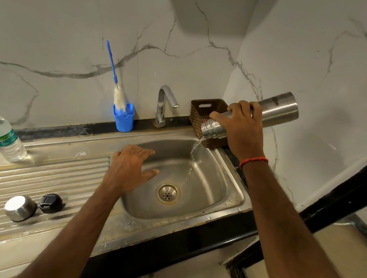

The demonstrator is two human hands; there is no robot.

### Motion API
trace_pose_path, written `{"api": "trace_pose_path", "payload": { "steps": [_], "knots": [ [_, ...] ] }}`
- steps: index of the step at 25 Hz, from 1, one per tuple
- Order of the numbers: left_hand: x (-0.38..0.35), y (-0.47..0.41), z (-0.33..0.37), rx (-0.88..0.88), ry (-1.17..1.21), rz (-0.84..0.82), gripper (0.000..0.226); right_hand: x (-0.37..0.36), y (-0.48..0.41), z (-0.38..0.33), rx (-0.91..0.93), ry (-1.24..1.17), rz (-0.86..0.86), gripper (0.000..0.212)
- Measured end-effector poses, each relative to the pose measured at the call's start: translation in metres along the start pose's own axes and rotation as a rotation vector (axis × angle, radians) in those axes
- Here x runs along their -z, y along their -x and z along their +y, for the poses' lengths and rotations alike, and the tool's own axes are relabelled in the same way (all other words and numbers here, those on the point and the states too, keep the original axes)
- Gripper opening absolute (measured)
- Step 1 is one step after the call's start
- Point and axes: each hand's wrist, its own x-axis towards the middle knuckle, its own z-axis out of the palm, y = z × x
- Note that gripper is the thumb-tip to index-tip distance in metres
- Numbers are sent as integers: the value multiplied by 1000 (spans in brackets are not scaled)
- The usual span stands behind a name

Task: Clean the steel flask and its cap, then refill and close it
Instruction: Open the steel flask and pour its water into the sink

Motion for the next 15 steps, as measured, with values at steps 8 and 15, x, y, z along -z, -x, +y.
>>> {"api": "trace_pose_path", "payload": {
  "steps": [8, 15],
  "knots": [
    [3, 5, -2, 13, -18, -2, 69, 7, -14, -18, 201, 51, 11, 46],
    [7, 12, -5, 55, -14, 7, 67, 5, -21, -29, 287, 50, 56, 41]
  ]
}}
